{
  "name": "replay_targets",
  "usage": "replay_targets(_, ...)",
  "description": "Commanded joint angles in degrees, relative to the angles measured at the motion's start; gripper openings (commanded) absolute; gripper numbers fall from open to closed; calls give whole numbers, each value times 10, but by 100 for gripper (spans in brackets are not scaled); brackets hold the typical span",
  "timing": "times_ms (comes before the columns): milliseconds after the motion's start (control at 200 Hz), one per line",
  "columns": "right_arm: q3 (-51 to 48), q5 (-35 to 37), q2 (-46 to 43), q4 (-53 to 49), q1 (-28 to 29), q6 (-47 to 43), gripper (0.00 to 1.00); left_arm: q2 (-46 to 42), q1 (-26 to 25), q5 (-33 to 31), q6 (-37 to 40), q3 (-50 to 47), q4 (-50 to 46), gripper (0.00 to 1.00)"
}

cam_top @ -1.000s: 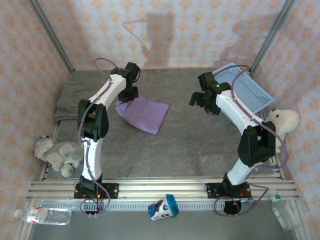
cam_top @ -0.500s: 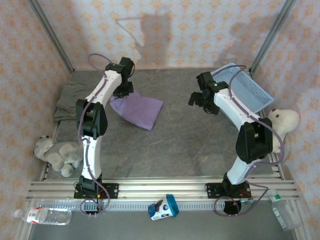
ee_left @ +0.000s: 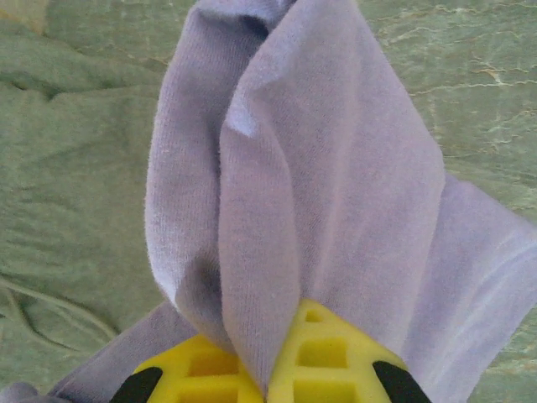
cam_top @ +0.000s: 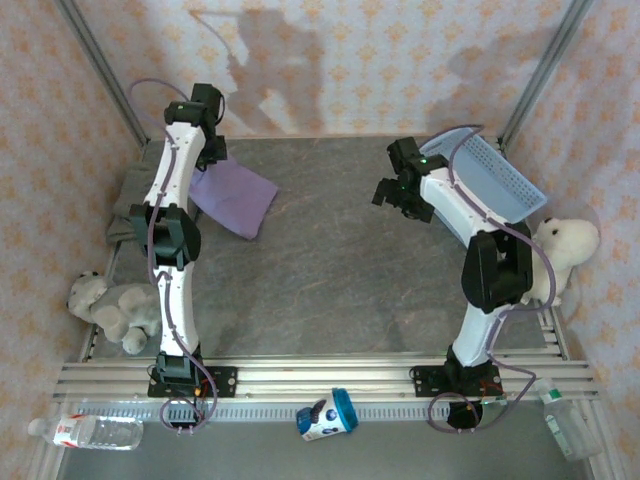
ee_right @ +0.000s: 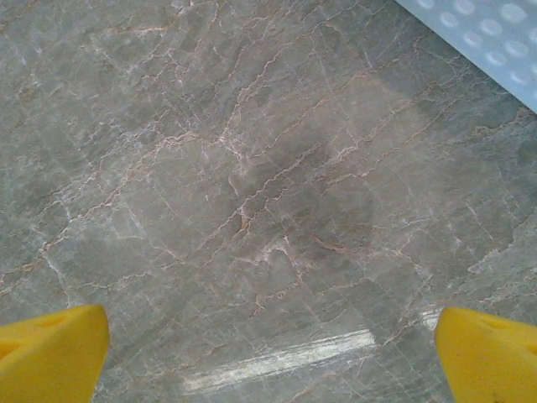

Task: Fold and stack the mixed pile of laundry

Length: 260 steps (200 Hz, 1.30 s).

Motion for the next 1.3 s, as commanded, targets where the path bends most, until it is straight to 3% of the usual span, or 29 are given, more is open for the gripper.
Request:
replay_targets(0,30,7,21,-28,-4,10,99,-18,7,-27,35,32,-25,0)
replay_targets(470,110,-11,82,-68,-4,-9,99,-56,61,-70,55,44,-8,0)
replay_targets(876,122,-4,98,-70,-4,-19,99,-70,105,-67,64,66,10,0)
replay_targets(1161,137,-6,116,-71,-4,-23,99,-49,176,-80,49,51,19,0)
replay_targets(1181,137,-7,117,-70,-4,-23,99,-44,181,-85,48,48,21,13)
replay_targets(1216,139,-9,119,-70,-4,-24,99,-32,191,-99,41,45,19,51)
replay_targets(1246,140,-10,121,-71,-4,-26,99,-20,200,-112,33,46,14,66)
replay_targets(1296,143,-9,123,-74,-4,-28,99,-7,211,-123,17,45,4,83)
